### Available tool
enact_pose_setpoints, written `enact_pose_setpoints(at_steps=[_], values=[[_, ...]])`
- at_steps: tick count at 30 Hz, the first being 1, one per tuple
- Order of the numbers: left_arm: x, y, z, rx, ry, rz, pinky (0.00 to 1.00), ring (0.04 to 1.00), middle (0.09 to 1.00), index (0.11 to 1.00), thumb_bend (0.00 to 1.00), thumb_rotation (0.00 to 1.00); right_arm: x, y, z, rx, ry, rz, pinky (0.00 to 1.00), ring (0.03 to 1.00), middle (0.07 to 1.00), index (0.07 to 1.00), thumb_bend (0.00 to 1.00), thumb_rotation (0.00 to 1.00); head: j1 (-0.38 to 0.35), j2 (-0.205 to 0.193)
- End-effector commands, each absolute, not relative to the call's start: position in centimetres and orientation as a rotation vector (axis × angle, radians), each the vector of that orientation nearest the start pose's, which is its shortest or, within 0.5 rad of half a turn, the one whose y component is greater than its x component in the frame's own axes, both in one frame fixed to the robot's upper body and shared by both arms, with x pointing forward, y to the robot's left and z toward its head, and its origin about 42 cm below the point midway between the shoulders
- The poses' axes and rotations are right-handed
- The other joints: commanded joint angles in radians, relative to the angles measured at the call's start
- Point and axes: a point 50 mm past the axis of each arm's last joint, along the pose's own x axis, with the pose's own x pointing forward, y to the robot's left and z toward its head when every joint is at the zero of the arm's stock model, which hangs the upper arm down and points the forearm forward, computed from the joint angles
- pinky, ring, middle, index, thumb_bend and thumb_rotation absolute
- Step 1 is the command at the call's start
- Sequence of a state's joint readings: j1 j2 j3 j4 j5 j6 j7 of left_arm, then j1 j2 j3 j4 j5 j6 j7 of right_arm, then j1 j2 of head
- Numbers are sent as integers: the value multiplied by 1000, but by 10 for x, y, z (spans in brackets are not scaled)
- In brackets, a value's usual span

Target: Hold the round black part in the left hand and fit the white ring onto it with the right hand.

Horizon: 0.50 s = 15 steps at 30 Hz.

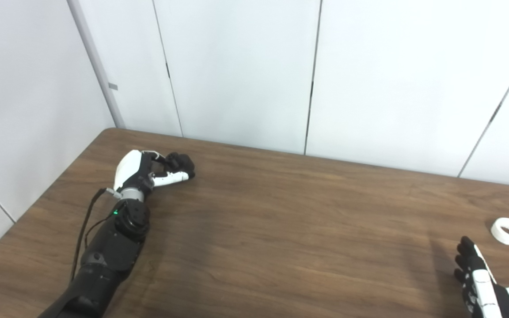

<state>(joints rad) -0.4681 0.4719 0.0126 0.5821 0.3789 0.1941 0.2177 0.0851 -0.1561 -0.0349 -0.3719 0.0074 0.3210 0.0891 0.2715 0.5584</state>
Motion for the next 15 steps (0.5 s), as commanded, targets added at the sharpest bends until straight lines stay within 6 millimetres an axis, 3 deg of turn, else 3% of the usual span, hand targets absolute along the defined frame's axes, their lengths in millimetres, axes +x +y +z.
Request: enact_pose_setpoints(at_steps=[1, 9, 15], values=[[426, 414, 170, 833, 153, 413, 924, 902, 777, 486, 523, 53, 252, -260, 170, -157, -33, 49, 1000, 1000, 1000, 1000, 453, 1000, -1, 0], [413, 404, 177, 867, 95, 384, 942, 916, 780, 486, 524, 55, 254, -256, 169, -165, -37, 51, 1000, 1000, 1000, 1000, 443, 1000, -18, 4], [397, 384, 189, 985, 6, 322, 997, 894, 776, 485, 524, 56, 255, -252, 169, -151, -40, 49, 1000, 1000, 1000, 1000, 457, 1000, -41, 11]])
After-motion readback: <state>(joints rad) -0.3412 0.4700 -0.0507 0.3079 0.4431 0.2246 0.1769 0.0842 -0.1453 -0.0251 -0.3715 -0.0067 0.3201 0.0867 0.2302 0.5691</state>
